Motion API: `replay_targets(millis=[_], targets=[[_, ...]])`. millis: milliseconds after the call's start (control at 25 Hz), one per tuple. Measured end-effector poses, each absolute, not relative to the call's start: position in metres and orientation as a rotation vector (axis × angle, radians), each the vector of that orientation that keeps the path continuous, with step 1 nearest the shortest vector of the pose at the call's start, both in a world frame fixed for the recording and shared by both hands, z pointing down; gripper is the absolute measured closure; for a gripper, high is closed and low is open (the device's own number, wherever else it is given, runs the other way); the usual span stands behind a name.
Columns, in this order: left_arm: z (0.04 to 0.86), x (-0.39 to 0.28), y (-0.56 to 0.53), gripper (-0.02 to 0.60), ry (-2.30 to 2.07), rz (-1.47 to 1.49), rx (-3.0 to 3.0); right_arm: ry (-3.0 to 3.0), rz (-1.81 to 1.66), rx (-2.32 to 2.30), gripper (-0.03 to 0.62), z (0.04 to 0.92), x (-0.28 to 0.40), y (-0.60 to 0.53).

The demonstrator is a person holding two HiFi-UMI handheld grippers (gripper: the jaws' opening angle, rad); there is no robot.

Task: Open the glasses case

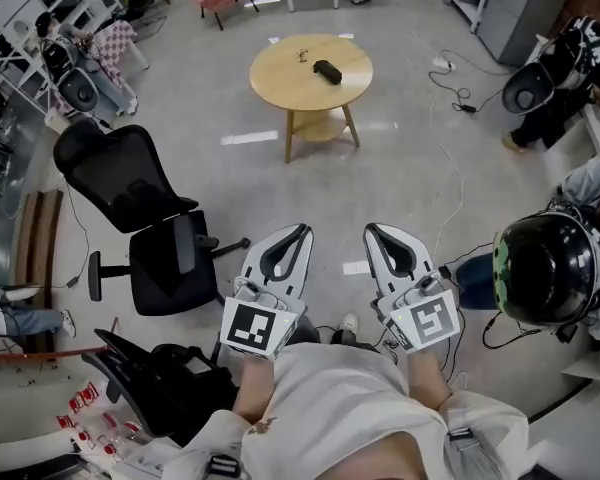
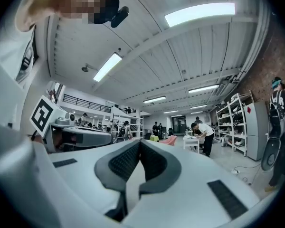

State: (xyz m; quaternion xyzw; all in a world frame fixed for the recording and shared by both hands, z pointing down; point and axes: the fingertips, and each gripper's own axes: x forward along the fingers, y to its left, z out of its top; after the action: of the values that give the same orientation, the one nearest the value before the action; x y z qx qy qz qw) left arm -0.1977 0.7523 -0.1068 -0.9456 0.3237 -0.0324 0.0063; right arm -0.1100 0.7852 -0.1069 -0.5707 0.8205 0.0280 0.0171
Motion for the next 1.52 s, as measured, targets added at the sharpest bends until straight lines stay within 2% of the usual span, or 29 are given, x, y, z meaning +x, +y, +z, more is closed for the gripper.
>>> replay_targets(millis=[360, 1160, 1520], targets=[[-0.097, -0.172, 0.710, 0.546, 0.958, -0.060, -2.973, 2.551, 0.122, -1.817, 0.574, -0.098, -0.088, 0.740], [-0.082, -0.207, 0.541, 0.546, 0.800, -0.007, -3.050, 2.521, 0.071, -2.034, 0.574, -0.068, -0.128, 0.579], [-0.076, -0.182, 0.476, 0.546, 0.808, -0.011, -3.062, 2.527, 0.054, -2.051, 0.574, -0.065, -0.101, 0.519]])
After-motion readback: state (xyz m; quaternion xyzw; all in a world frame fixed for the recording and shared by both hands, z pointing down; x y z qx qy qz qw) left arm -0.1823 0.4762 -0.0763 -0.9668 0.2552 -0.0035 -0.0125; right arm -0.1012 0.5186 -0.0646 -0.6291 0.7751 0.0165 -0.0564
